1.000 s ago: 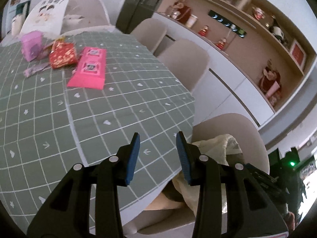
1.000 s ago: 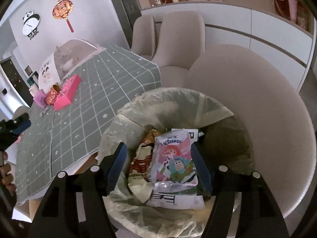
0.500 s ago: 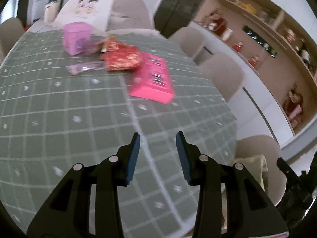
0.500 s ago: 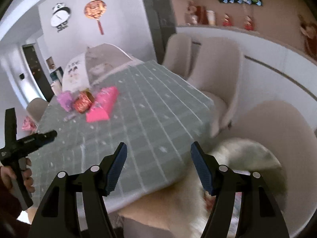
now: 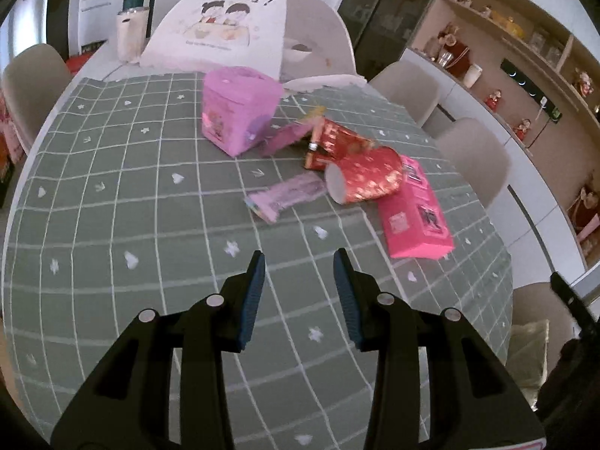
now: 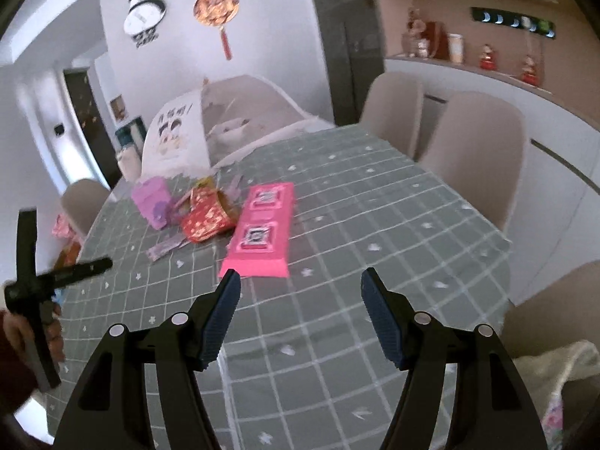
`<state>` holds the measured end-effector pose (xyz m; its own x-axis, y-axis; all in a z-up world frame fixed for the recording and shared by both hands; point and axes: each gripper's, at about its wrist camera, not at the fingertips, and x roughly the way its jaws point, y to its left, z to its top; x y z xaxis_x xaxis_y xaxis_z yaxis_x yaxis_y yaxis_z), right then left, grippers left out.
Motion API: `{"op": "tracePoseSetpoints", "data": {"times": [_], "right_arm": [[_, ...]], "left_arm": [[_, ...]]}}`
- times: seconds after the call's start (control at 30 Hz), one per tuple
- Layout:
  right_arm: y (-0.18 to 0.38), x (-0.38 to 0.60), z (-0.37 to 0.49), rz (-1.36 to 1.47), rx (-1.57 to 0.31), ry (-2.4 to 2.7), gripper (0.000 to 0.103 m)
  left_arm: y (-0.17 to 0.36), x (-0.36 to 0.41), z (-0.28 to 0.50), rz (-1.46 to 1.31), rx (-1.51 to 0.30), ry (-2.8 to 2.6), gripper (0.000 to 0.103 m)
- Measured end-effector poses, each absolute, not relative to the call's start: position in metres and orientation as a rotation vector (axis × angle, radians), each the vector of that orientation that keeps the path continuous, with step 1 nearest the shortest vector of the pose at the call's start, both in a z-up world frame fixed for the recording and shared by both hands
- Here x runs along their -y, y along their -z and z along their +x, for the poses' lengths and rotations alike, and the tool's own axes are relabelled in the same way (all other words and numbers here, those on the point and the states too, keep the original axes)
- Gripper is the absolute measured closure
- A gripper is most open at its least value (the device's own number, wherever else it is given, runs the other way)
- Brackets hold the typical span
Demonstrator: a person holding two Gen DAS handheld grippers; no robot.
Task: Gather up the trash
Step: 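Move both tools back to the table toward the red items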
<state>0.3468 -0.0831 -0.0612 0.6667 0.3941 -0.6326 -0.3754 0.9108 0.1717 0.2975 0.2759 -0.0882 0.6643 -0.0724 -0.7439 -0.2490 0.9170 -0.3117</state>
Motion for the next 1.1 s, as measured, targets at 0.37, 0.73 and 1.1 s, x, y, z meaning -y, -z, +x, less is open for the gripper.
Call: {"op": "tracePoseSetpoints", "data": {"times": [0.37, 0.73, 1.1], "right_arm": [[0.106, 0.027, 0.373, -0.032, -0.839, -0.429, 0.040], [0.119, 0.033, 0.394, -0.021, -0.881, -0.419, 0.040], [0.133, 0.042, 0.394, 0.020, -0.943, -0.438, 0.040]], "left_arm": [[0.100, -0.273, 0.394, -0.314, -0.911, 0.135, 0.067], [0.101, -0.262, 0.523, -0.092, -0.883, 0.275, 0.066], [0.147, -0.271, 0.486, -0.098, -1.152, 0.309, 0.078]]}}
